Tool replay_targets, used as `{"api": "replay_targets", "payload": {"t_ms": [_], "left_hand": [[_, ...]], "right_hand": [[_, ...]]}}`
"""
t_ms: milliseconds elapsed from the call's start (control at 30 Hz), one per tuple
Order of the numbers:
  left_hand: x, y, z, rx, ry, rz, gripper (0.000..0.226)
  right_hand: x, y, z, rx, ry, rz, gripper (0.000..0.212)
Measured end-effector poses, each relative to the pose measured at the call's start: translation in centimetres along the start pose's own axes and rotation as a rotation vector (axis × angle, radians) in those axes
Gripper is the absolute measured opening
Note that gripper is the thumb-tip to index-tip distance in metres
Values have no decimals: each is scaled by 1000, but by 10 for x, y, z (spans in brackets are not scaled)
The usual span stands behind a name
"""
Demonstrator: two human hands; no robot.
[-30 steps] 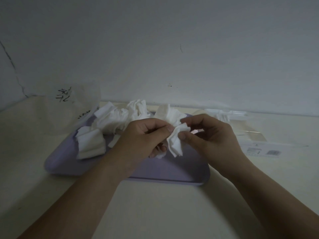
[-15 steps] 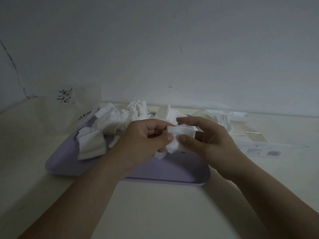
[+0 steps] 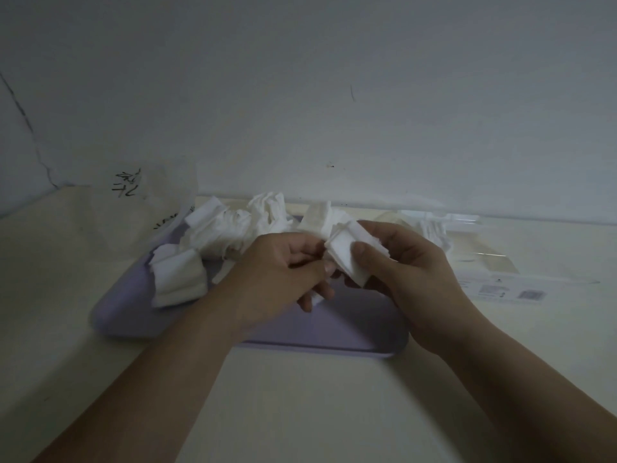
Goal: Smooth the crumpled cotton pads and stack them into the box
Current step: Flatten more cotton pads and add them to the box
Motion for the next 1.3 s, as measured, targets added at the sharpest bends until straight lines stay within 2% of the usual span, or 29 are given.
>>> {"api": "replay_targets", "payload": {"t_ms": [100,233,400,600,700,800,900,1000,1067,1133,1200,1300], "left_hand": [[1,-3,-1,-34,12,21,18],[2,-3,1,-37,51,-12,13],[1,-2,2,17,37,-54,10],[0,-4,1,88,-11,-46,10],[0,-4,1,98,-17,-44,11],[2,0,4,-9,-18,-67,15],[4,3,4,-215,-9,-80,22],[0,0,4,11,-26,-34,15],[-1,-2,5,28,-7,-16,6],[0,-3,5,49,46,13,3],[2,-4,3,154,88,54,6],[2,-8,4,195,66,53,14]], "right_hand": [[-1,-1,0,-12,3,-29,15],[-1,-4,3,-24,43,-53,11],[-1,-5,2,-41,-34,-84,10],[-1,-2,-4,-117,-102,-17,8],[1,-1,-5,-103,-50,2,28],[1,-1,-8,-162,-98,35,44],[0,-2,-8,-200,-161,42,30],[-2,-2,-7,-186,-206,79,20],[-2,-3,-8,-143,-227,125,19],[-1,-4,-11,-238,-242,94,15],[-1,-3,-15,-454,-211,21,14],[0,-2,-17,-690,-151,4,28]]}}
Point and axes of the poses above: each hand's wrist, its own x-axis towards the middle knuckle, its own z-axis out of the palm, y = z × x, the point moved 1 cm from there along x, towards the middle knuckle, and after that the axes turned 15 degrees about -y, right-handed, at the moved point
